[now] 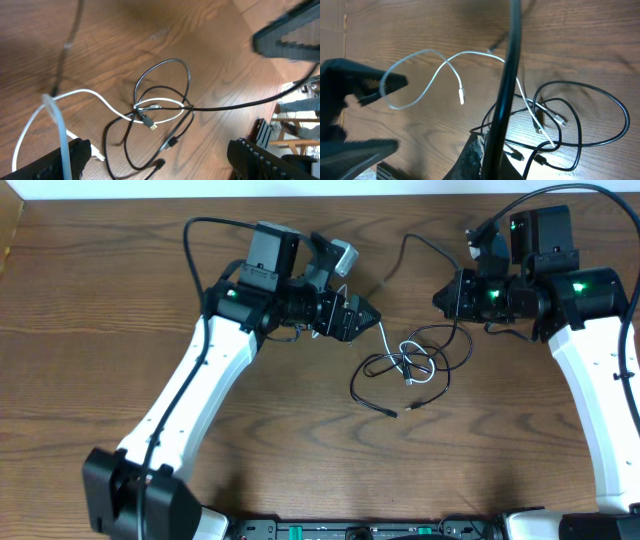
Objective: Untangle cables
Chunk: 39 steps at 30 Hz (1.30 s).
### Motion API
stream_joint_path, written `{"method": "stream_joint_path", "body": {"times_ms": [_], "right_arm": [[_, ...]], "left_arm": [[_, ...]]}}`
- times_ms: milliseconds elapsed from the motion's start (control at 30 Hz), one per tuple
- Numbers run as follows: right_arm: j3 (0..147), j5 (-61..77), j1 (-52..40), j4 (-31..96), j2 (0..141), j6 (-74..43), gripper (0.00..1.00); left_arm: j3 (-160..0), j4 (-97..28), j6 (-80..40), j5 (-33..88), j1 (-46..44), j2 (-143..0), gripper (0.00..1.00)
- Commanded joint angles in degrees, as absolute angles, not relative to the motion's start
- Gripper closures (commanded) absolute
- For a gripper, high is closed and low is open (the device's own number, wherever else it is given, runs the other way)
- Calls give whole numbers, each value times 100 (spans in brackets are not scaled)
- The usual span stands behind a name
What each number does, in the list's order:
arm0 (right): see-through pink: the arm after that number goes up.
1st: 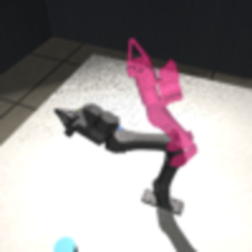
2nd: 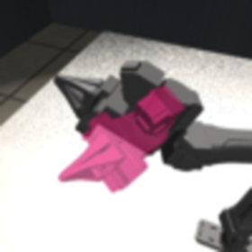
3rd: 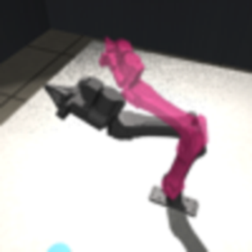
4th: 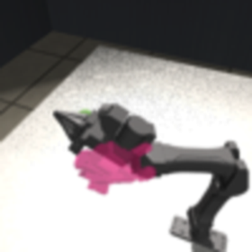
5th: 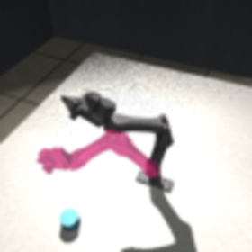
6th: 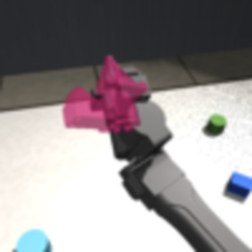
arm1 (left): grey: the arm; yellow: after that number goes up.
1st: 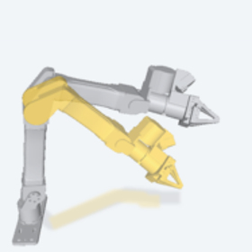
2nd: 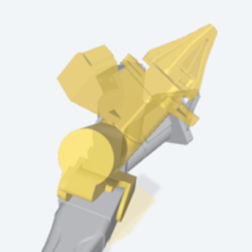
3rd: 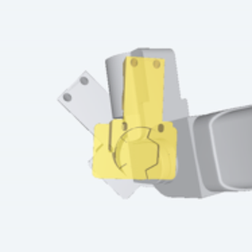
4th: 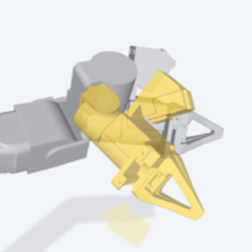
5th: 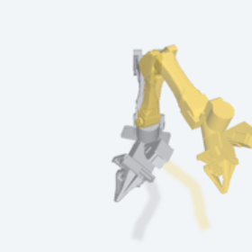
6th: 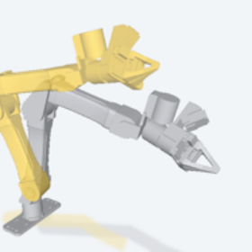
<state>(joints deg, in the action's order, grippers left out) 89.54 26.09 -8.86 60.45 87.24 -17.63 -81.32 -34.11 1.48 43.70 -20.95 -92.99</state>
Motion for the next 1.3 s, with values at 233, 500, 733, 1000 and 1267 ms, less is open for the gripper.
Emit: {"method": "stream_joint_path", "body": {"times_ms": [233,500,733,1000,1267], "right_arm": [[9080,2558,-908,6069,8654,-1754,99],[9078,2530,-908,6071,8654,-1752,99],[9078,2388,-908,6123,8654,-1704,99],[9078,2390,-908,6132,8654,-1686,99],[9078,2392,-908,6132,8654,-1664,99]], "left_arm": [[-8187,-4174,2375,4897,-2235,-9618,2],[-8187,-4521,1162,475,-2281,-9633,2],[-8187,-4394,1638,2220,-2364,-9633,2],[-8184,-4287,2248,4130,-2805,-9762,2],[-8169,-3828,2224,3664,-3286,-10512,1]]}}
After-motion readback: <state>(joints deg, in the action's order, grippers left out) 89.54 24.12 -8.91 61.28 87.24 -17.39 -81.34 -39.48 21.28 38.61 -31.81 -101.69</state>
